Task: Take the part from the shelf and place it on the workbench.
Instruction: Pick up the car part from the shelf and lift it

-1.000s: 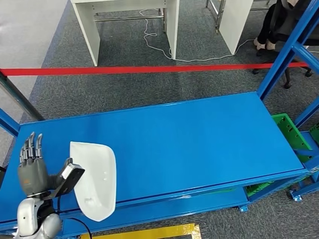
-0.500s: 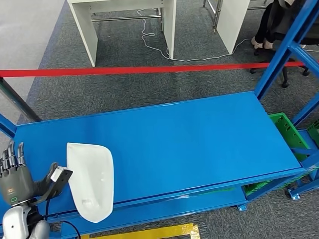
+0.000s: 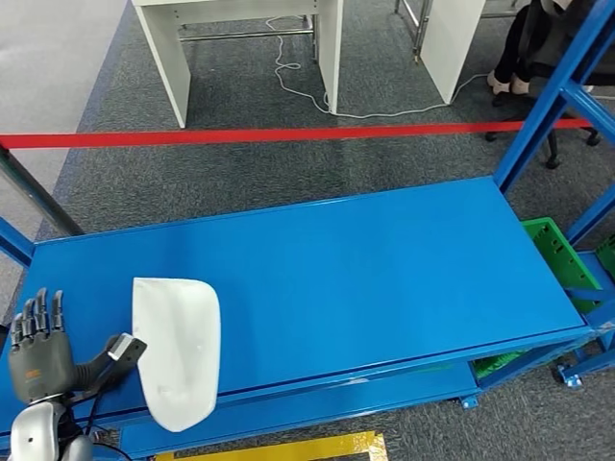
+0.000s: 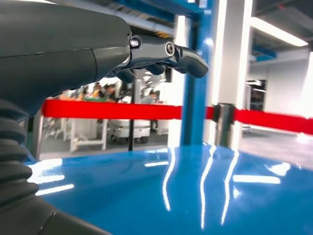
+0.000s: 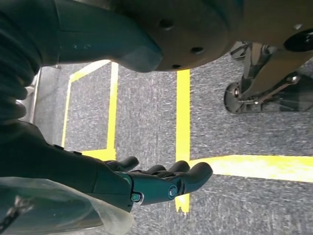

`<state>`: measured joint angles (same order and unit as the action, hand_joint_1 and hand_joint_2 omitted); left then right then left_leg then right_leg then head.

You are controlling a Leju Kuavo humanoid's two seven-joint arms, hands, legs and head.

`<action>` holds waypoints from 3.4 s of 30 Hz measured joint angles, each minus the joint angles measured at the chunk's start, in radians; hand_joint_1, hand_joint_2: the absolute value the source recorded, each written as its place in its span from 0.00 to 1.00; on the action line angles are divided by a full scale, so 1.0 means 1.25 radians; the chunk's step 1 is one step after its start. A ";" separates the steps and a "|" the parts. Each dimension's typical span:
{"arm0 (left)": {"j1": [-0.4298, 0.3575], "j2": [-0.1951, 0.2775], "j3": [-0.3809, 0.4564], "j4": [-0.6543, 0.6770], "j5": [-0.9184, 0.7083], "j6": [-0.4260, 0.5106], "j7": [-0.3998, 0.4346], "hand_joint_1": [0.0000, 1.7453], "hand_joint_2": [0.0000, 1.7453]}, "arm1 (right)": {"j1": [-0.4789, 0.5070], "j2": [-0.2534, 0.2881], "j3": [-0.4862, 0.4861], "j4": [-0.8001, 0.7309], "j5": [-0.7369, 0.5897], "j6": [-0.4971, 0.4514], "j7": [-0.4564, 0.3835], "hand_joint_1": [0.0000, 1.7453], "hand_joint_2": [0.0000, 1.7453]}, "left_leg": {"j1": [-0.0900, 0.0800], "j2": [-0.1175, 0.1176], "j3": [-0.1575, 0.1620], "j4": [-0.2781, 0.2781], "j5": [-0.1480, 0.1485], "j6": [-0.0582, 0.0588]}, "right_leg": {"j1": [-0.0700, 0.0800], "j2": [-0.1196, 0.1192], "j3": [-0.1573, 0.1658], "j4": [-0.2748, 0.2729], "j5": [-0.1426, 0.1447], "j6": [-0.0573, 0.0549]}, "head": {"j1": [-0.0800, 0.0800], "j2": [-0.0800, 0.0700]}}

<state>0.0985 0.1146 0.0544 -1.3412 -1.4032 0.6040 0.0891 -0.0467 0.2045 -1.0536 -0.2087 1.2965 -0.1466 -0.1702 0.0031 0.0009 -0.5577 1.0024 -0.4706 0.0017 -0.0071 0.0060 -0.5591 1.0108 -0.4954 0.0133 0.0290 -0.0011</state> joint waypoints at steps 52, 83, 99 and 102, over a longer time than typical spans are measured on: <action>0.031 0.121 -0.271 -0.130 0.391 -0.060 -0.289 0.00 1.00 | -0.001 -0.003 -0.012 0.001 0.021 0.011 -0.020 0.00 1.00 | 0.003 0.003 -0.003 -0.002 0.005 0.017 | 0.002 -0.001 -0.064 0.146 -0.087 0.009 | 0.002 0.000; 0.032 0.162 -0.376 -0.195 0.353 -0.074 -0.337 0.00 1.00 | -0.003 -0.004 -0.021 0.001 0.036 0.020 -0.022 0.00 1.00 | 0.005 0.003 0.002 -0.004 0.002 0.018 | 0.002 -0.002 -0.078 0.174 -0.096 0.010 | 0.001 0.000; -0.003 0.189 -0.436 -0.179 0.213 -0.088 -0.296 0.75 1.00 | -0.005 -0.006 -0.021 0.001 0.045 0.022 -0.019 0.00 1.00 | 0.002 0.001 -0.036 0.092 -0.055 -0.014 | -0.001 -0.003 0.005 0.001 -0.001 -0.017 | -0.006 0.000; -0.034 0.199 -0.473 -0.145 0.181 -0.115 -0.289 1.00 1.00 | -0.005 -0.006 -0.021 0.001 0.050 0.023 -0.017 0.00 1.00 | 0.005 0.001 -0.099 0.235 -0.111 -0.023 | -0.001 -0.004 0.005 0.000 0.000 -0.025 | -0.010 0.000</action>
<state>0.0560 0.3628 -0.5374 -1.5228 -1.1770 0.4609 -0.2724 -0.0524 0.1969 -1.0803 -0.2079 1.3590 -0.1173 -0.1914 0.0088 0.0025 -0.6820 1.2966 -0.6094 -0.0273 -0.0087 0.0006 -0.5533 1.0108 -0.4958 -0.0181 0.0171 -0.0011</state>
